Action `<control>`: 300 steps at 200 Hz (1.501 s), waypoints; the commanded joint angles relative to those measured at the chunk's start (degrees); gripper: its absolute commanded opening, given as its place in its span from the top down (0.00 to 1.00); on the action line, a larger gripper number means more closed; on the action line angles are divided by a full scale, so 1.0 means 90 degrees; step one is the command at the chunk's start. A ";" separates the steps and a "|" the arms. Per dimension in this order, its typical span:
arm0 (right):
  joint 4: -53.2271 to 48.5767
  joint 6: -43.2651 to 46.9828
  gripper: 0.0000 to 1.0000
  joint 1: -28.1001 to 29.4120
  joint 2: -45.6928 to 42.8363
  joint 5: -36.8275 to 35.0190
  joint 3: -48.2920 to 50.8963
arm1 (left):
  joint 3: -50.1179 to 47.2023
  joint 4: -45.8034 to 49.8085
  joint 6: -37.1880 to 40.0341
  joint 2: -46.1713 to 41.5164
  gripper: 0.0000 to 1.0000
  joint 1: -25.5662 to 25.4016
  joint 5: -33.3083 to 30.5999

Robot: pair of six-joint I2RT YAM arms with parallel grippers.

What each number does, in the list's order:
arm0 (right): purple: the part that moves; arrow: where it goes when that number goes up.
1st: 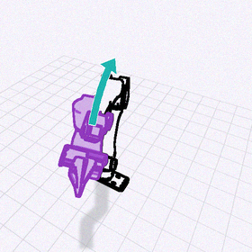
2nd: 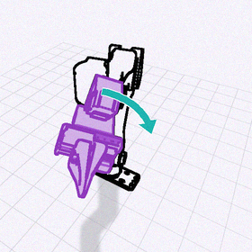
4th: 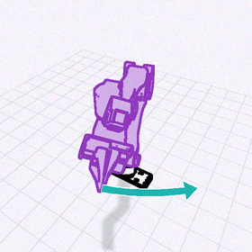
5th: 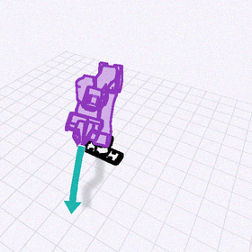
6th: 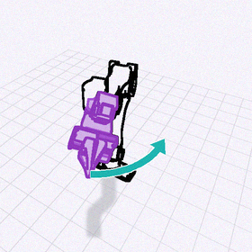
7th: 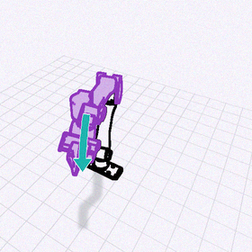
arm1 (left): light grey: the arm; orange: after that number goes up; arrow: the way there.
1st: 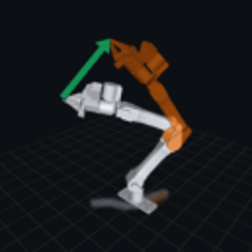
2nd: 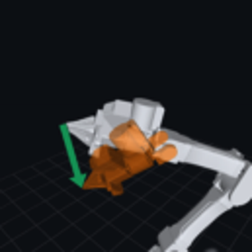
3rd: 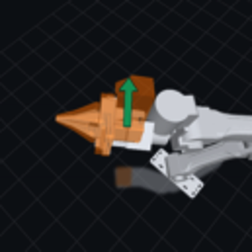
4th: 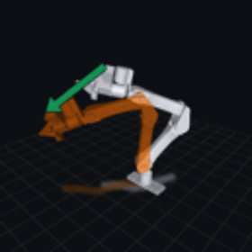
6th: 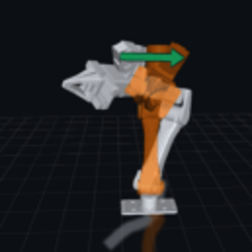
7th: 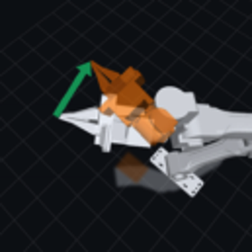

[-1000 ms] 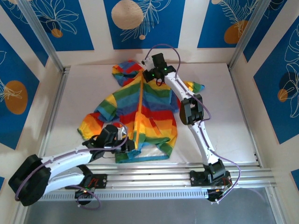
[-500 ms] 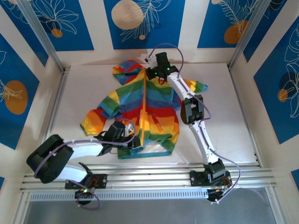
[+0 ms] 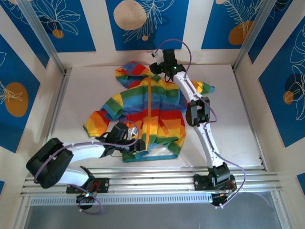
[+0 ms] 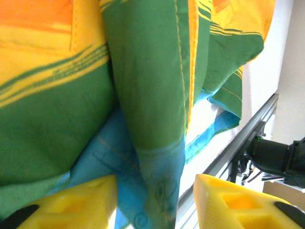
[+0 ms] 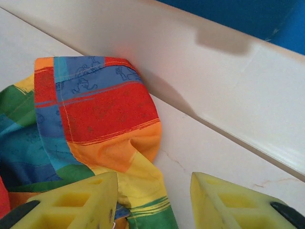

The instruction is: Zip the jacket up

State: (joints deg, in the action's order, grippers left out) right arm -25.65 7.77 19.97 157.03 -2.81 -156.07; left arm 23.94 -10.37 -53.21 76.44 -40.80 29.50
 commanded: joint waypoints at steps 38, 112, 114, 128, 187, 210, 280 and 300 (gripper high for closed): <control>-0.0739 0.0230 0.54 0.0274 -0.1873 -0.0274 0.1087 | 0.0900 0.2770 0.1731 -0.1726 0.43 0.0705 -0.0564; 0.0037 0.0140 0.52 0.0704 -0.4968 -0.0793 0.5123 | 0.2834 0.4501 0.3705 -0.2551 0.35 0.1623 -0.1835; 0.0076 0.0139 0.52 0.0707 -0.5053 -0.0814 0.5241 | 0.2873 0.4487 0.3737 -0.2548 0.34 0.1638 -0.1867; 0.0440 0.0105 0.51 0.0721 -0.5781 -0.0916 0.6299 | 0.3111 0.4321 0.4038 -0.2479 0.30 0.1712 -0.2065; 0.1733 -0.0256 0.46 0.0485 -0.8557 -0.1485 1.0420 | 0.3553 0.3624 0.5112 -0.1977 0.00 0.2176 -0.3628; 0.2177 -0.0557 0.41 0.0187 -0.9462 -0.1696 1.1545 | 0.3199 0.3028 0.5394 -0.1892 0.00 0.2506 -0.4008; 0.3838 -0.1133 0.00 -0.0687 -1.0761 -0.2284 1.3790 | 0.0346 -0.0781 0.6237 -0.1849 0.00 0.3261 -0.4370; 0.4903 -0.0999 0.01 -0.0943 -1.0874 -0.2233 1.4508 | -0.0131 -0.1454 0.6061 -0.1500 0.00 0.3448 -0.4602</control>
State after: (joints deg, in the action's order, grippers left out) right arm 5.43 -0.23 13.82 60.90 -21.43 -31.31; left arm 26.37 -8.80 1.02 60.40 -12.08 -7.94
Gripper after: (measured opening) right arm 0.988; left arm 0.996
